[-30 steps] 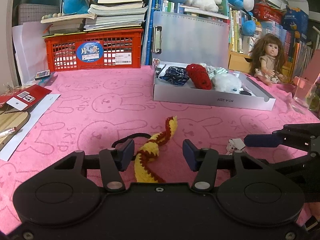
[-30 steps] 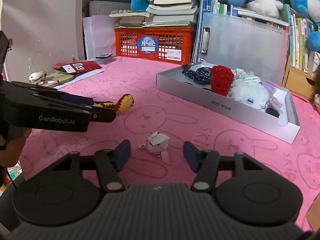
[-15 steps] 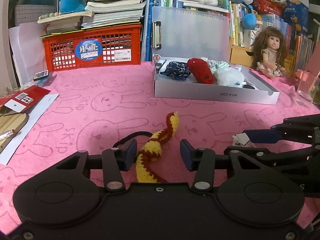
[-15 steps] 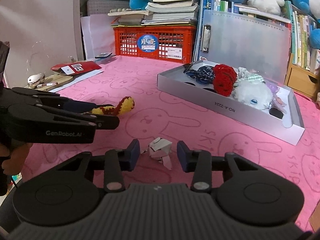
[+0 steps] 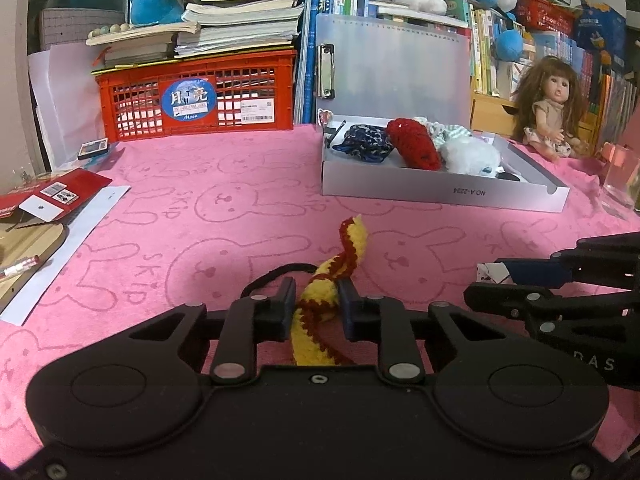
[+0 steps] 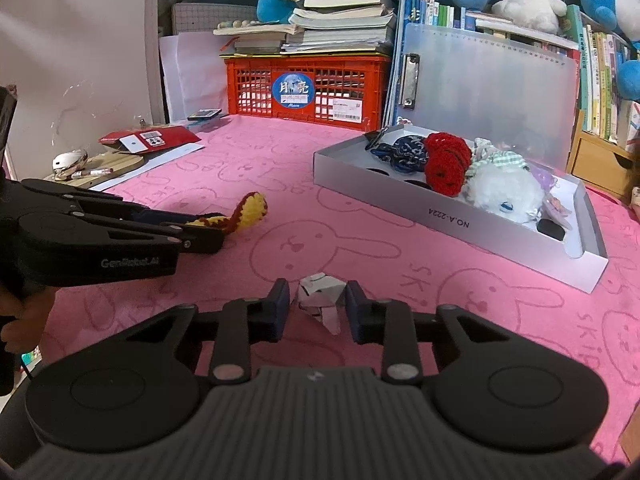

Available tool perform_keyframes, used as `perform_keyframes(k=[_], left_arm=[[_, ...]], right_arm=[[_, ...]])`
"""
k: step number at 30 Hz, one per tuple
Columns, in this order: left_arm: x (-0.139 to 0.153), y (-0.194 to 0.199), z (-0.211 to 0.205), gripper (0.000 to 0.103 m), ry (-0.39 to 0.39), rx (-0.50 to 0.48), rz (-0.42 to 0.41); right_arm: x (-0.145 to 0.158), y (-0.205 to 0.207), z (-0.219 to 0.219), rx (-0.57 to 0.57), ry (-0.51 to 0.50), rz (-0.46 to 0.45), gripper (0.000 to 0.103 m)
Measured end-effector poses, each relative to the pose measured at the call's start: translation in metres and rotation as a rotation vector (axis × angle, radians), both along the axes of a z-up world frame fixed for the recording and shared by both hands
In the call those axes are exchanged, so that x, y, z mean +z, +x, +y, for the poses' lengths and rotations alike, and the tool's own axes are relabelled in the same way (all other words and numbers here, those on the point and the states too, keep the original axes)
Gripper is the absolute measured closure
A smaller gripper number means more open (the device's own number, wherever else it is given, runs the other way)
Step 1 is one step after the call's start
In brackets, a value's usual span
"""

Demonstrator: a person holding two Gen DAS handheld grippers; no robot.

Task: Organize objects
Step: 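Close left gripper on the knitted snake while right gripper closes on the paper figure, then carry the knitted snake and paper figure with both grippers into the white box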

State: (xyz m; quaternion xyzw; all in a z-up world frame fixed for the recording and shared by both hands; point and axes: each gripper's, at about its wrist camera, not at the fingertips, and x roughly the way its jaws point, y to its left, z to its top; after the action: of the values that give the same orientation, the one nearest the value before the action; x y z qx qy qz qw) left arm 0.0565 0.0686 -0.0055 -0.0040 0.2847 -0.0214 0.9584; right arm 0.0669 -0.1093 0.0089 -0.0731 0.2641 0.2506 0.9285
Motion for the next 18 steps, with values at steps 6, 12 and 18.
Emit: perform_keyframes(k=[6, 12, 18], left_arm=[[0.007, -0.003, -0.005, 0.082, -0.001, -0.021, -0.019], [0.014, -0.005, -0.01, 0.082, -0.005, -0.03, -0.03], [0.021, 0.001, -0.015, 0.082, -0.003, -0.042, -0.035]], right_arm=[[0.002, 0.002, -0.006, -0.033, 0.018, -0.007, 0.072], [0.004, 0.002, -0.013, -0.059, 0.028, -0.013, 0.072], [0.007, 0.004, -0.018, -0.084, 0.031, -0.024, 0.072]])
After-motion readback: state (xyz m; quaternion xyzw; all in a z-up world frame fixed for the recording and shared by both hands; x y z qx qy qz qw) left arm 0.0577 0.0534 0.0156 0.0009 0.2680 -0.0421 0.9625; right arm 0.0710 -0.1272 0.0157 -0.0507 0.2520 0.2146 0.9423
